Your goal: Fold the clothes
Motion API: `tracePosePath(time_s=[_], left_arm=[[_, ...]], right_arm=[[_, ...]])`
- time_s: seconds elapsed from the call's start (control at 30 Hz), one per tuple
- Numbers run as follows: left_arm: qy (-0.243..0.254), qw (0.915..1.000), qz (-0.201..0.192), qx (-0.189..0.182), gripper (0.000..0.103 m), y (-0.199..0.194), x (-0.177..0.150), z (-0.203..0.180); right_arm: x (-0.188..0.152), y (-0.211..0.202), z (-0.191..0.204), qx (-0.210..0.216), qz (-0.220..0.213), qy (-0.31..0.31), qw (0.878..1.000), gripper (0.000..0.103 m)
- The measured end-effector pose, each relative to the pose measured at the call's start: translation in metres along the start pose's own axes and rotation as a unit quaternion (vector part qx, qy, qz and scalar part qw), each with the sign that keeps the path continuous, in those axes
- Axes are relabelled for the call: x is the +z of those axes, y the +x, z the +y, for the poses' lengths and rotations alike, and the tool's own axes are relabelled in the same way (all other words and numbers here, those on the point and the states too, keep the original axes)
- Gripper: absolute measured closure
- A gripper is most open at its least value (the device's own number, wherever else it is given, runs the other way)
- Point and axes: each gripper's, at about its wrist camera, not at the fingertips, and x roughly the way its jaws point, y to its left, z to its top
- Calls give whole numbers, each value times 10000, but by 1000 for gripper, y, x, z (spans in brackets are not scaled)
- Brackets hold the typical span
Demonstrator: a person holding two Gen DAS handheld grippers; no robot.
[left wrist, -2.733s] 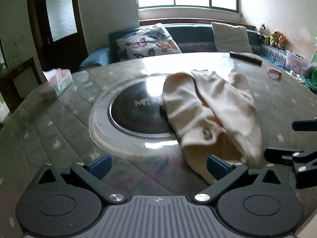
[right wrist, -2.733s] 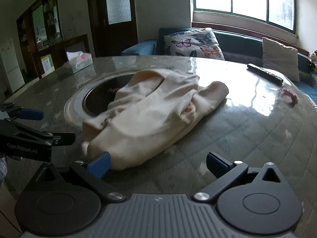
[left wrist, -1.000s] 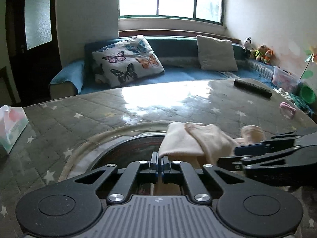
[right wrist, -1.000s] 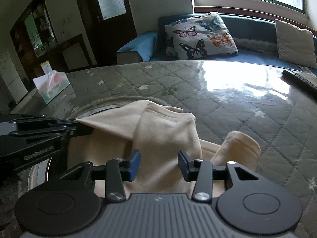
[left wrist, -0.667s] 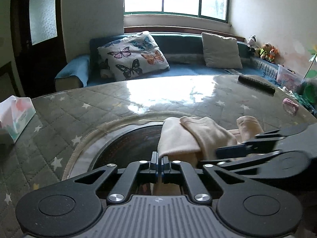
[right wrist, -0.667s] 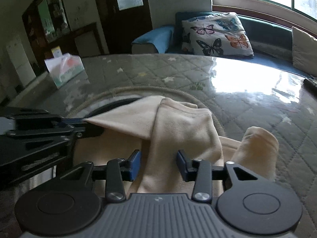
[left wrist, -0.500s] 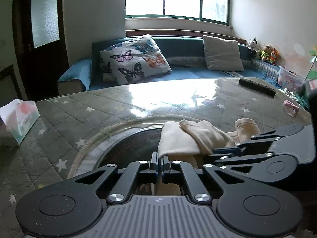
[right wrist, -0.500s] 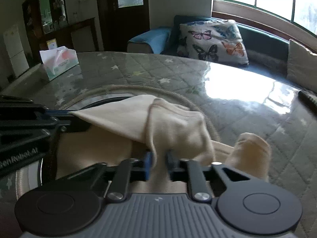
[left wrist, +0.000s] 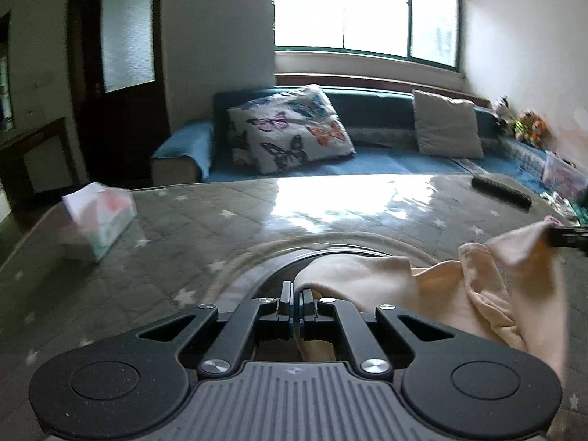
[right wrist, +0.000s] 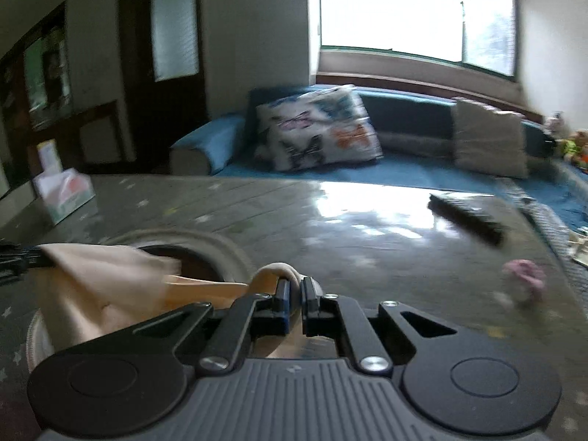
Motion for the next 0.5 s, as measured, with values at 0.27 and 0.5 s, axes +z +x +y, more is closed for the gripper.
tracePosePath(time_s=[0.27, 0.5], left_arm=[[-426, 9985, 65, 343, 100, -57, -26, 36], [-773, 9938, 616, 507, 100, -82, -68, 62]], right_arm=[[-36, -66, -74, -608, -50, 519, 9968, 98], [-87, -101, -113, -1032, 222, 889, 9904, 100]])
